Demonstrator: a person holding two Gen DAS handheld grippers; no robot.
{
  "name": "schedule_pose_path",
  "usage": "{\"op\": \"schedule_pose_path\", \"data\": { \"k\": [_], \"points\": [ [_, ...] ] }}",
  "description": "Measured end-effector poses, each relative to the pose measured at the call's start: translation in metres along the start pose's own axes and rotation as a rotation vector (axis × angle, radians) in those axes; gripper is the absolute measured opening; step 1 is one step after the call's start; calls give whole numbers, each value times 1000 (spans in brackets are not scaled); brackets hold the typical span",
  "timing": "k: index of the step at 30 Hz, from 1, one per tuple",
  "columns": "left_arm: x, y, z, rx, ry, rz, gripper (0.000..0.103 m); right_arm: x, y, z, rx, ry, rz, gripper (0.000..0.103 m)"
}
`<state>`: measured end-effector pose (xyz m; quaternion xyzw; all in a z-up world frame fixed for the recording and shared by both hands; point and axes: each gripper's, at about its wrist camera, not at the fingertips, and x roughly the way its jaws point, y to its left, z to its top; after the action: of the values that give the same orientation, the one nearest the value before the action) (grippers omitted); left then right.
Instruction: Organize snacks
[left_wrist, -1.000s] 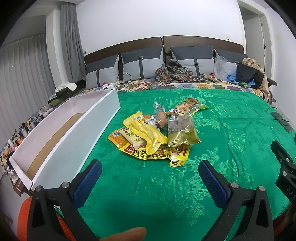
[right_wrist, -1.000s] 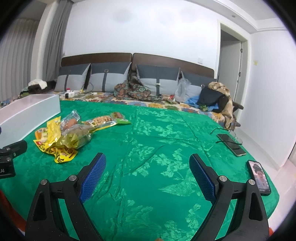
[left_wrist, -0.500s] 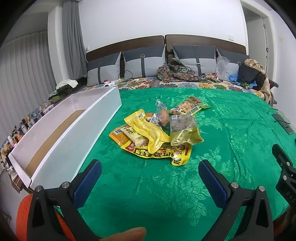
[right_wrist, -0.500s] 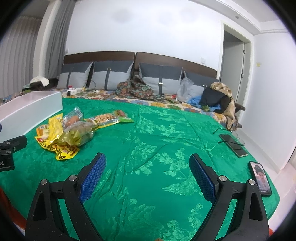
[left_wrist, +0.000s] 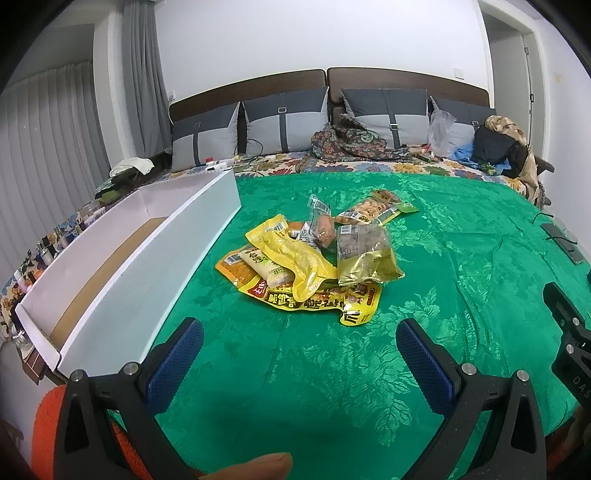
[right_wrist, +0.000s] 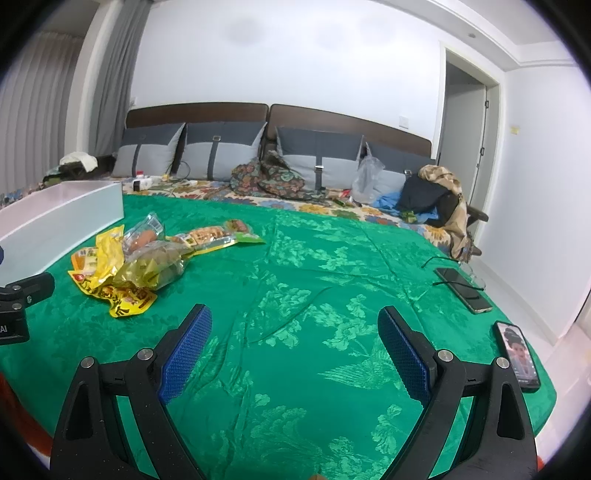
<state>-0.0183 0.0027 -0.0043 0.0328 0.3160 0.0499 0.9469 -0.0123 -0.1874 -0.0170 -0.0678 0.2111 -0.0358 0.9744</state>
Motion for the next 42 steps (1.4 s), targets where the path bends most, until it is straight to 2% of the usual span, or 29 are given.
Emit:
{"op": "schedule_pose_path", "data": {
  "k": [17, 26, 37, 42],
  "points": [
    [7, 9, -7, -10, 15, -14, 103, 3, 5, -5, -31, 12, -14, 94],
    [20, 20, -15, -41, 52, -13, 103, 4, 17, -8, -85, 16, -18, 94],
    [25, 22, -23, -8, 8, 3, 103, -3, 22, -5, -111, -17, -56, 94],
    [35, 30, -28, -19, 47, -3, 103, 2, 24, -9, -115, 27, -43, 93]
  ]
}}
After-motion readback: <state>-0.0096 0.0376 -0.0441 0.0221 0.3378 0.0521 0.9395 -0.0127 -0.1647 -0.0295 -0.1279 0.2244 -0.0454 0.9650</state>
